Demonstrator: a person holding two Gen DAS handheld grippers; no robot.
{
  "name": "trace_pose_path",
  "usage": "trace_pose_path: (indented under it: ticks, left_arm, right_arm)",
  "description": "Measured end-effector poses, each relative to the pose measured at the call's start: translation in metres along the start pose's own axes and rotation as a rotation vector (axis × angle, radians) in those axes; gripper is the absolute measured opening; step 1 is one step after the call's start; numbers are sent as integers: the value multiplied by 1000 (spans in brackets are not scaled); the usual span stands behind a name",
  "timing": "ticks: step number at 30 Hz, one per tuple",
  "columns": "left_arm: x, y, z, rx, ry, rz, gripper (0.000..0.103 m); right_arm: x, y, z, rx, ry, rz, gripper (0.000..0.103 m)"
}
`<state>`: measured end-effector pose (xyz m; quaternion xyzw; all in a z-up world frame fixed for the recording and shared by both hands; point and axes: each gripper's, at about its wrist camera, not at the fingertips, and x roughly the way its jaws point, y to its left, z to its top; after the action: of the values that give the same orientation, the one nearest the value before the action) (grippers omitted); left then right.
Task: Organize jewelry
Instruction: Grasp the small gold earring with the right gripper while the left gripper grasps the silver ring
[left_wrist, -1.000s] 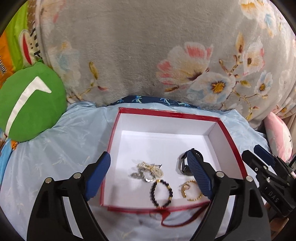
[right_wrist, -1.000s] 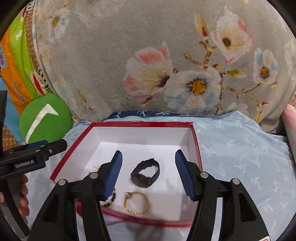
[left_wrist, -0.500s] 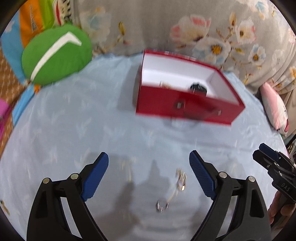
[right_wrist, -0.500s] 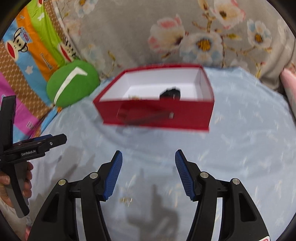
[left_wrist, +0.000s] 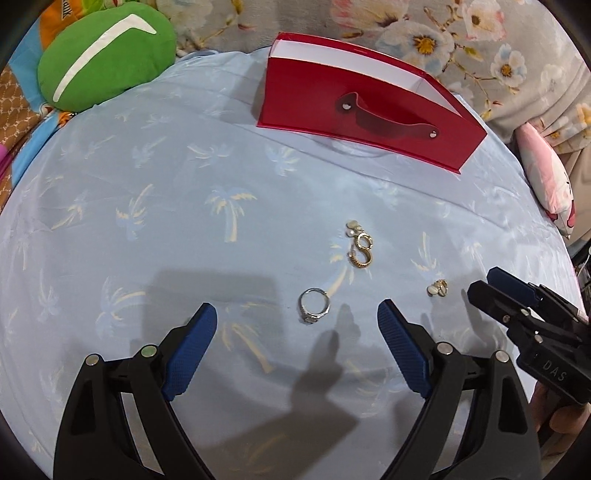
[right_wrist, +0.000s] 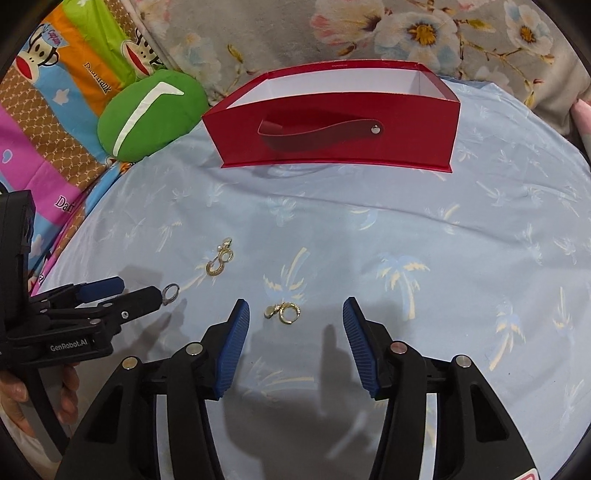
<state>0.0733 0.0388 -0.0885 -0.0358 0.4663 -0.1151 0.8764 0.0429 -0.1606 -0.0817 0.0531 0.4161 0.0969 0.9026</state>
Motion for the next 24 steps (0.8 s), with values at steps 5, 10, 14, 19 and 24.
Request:
trace_pose_path:
  ticks: [5,10,14,19,24]
  left_arm:
    - [8,-5,2,-2,7,-18,78]
    - [15,-10,3,3,21,-34,70]
    - [19,-14,2,11,28,-33,63]
    - [19,-15,3,16,21,-20,46]
    - [20,-14,3,18,19,-22,33]
  right_arm:
    - [6,1,-3,-2,14,-5,48]
    - [11,0,-3,0,26,-5,48]
    - [19,0,-4,-5,42,-4,47]
    - [27,3,-6,-23,54,-7,42]
    - [31,8,-4,-48,43,-22,36]
